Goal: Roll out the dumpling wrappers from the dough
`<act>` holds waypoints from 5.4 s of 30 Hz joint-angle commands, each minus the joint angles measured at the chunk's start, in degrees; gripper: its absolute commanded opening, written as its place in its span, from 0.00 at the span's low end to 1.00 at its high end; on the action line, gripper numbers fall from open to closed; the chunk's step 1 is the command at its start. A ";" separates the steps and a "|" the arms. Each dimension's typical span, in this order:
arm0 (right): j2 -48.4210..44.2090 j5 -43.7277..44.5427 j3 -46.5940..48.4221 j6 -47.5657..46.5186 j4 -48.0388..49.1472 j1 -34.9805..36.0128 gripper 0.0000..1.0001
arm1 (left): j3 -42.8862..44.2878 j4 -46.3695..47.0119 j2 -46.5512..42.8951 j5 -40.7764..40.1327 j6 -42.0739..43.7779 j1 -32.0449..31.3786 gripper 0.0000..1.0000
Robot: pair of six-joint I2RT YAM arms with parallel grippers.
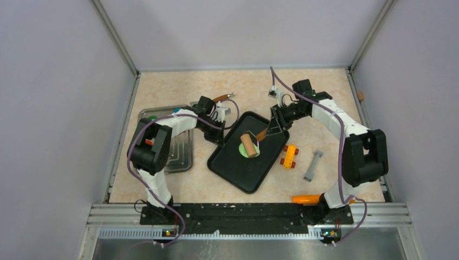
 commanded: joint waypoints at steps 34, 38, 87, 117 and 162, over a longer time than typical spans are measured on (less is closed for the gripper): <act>10.04 1.35 8.04 -9.83 -2.57 12.46 0.00 | 2.19 3.10 -1.77 2.93 -1.85 -0.53 0.00; 4.74 -0.06 12.68 -17.66 -11.01 11.91 0.00 | 1.83 2.69 -2.02 3.23 -1.62 -0.52 0.00; 7.07 43.61 9.65 -54.38 -10.87 32.88 0.00 | 3.74 0.82 0.23 7.08 -2.23 -0.09 0.00; 10.11 50.83 7.55 -53.56 -2.34 28.59 0.00 | 3.12 1.32 0.71 9.11 -2.19 -0.08 0.00; -3.04 12.63 -6.17 26.64 18.15 0.89 0.00 | -1.43 7.01 0.16 11.34 -13.05 1.54 0.00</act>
